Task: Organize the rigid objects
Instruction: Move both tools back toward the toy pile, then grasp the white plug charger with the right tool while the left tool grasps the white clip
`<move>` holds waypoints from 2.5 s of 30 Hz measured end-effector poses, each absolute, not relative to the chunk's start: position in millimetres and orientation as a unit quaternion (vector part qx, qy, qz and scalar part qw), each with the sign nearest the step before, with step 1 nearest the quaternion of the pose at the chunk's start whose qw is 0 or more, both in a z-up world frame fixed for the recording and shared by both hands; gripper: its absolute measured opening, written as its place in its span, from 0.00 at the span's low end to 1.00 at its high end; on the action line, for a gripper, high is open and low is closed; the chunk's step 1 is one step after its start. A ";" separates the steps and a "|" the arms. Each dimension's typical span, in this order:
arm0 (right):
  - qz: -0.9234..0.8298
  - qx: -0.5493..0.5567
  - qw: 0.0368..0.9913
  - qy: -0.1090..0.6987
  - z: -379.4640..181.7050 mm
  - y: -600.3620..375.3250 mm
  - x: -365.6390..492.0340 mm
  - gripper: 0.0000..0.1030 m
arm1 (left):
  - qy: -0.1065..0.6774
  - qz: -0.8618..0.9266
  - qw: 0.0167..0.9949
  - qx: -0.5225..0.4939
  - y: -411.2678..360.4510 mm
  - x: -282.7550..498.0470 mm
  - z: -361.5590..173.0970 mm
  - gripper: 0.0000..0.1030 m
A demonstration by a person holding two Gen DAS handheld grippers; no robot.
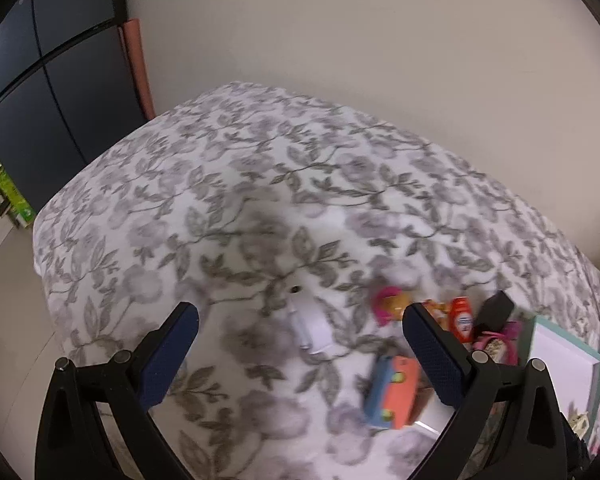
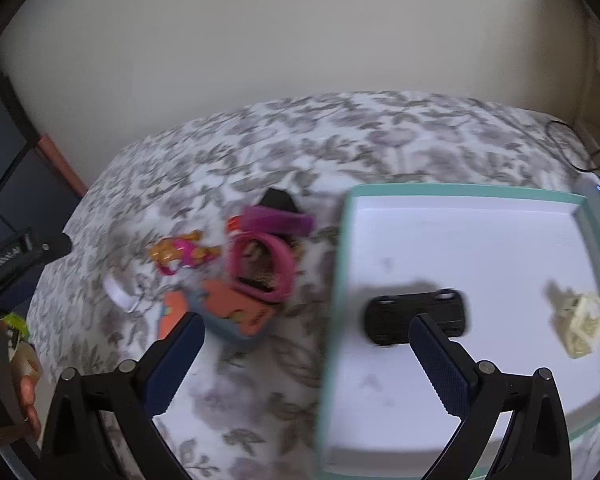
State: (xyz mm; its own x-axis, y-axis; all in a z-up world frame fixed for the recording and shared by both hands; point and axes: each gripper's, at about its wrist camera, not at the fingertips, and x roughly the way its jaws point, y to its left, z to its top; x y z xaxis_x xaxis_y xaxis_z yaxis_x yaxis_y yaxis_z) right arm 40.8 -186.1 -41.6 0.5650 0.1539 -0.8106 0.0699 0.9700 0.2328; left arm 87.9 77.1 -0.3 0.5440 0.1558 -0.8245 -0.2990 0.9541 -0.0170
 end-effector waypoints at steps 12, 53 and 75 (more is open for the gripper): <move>0.059 0.141 0.848 0.508 -61.9 -134.3 56.0 1.00 | 0.530 0.120 0.833 -0.102 95.2 98.6 -39.2 0.99; 0.047 0.128 0.817 0.561 -98.4 -116.6 73.5 0.63 | 0.575 0.062 0.803 -0.145 100.0 142.1 -106.1 0.41; 0.049 0.167 0.794 0.582 -81.9 -140.1 51.0 0.63 | 0.536 0.058 0.831 -0.137 97.0 114.7 -54.0 0.38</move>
